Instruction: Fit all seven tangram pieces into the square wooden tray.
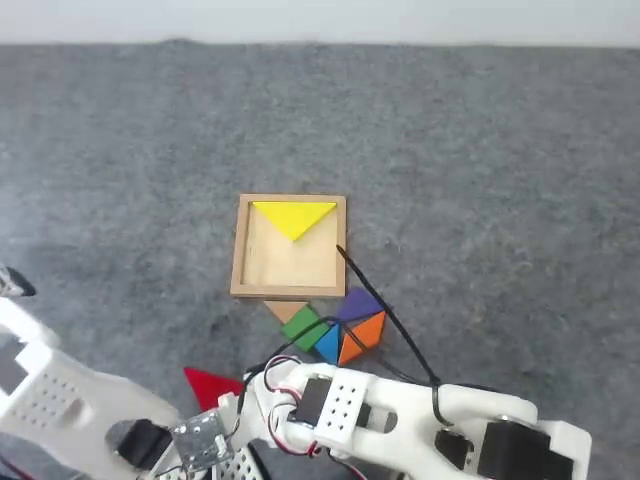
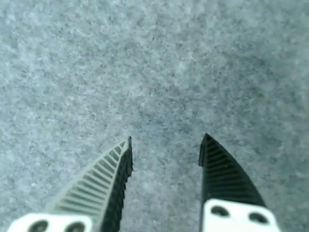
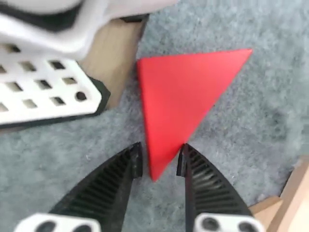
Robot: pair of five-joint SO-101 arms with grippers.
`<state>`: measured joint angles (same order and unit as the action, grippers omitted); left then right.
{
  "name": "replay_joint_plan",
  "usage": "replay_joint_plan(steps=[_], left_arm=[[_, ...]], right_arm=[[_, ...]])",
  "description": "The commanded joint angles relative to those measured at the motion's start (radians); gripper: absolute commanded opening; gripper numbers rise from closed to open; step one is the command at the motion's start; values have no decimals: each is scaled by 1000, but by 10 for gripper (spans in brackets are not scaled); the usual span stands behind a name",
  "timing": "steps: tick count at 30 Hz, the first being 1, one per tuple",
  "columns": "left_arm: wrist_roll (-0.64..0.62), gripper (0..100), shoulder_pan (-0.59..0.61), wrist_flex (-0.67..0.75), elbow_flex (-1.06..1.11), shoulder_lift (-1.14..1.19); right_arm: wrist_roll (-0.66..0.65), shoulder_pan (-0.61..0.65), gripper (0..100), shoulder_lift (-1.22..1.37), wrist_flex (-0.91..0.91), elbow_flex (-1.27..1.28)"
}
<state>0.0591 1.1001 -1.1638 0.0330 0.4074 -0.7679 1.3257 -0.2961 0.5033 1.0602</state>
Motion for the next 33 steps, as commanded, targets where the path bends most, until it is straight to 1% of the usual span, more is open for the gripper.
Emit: replay_joint_plan(steps=[1, 4, 8, 12, 14, 16, 18, 20, 27, 33], left_arm=[[-9, 224, 5, -8, -39, -8], [-9, 224, 3, -8, -39, -8], [-9, 224, 0, -9, -36, -6], [-9, 224, -3, -9, -27, -8], [-9, 224, -3, -8, -22, -8], [-9, 224, -2, -8, -22, -8], [-9, 224, -2, -8, -22, -8], [-9, 224, -2, -8, -22, -8], [-3, 224, 5, -9, -21, -8], [-3, 224, 5, -9, -5, -8]], right_arm=[[-75, -56, 138, 45, 18, -83], [-101, -90, 138, 104, 50, -149], [-104, -110, 134, 147, 47, -189], [-97, -116, 133, 145, -10, -190], [-68, -127, 132, 143, -33, -190], [-41, -137, 108, 127, -56, -192], [-28, -142, 46, 99, -56, -192], [-21, -139, 4, 73, -54, -184], [-18, -140, 7, 13, -5, -183], [117, -159, 7, -79, -4, -180]])
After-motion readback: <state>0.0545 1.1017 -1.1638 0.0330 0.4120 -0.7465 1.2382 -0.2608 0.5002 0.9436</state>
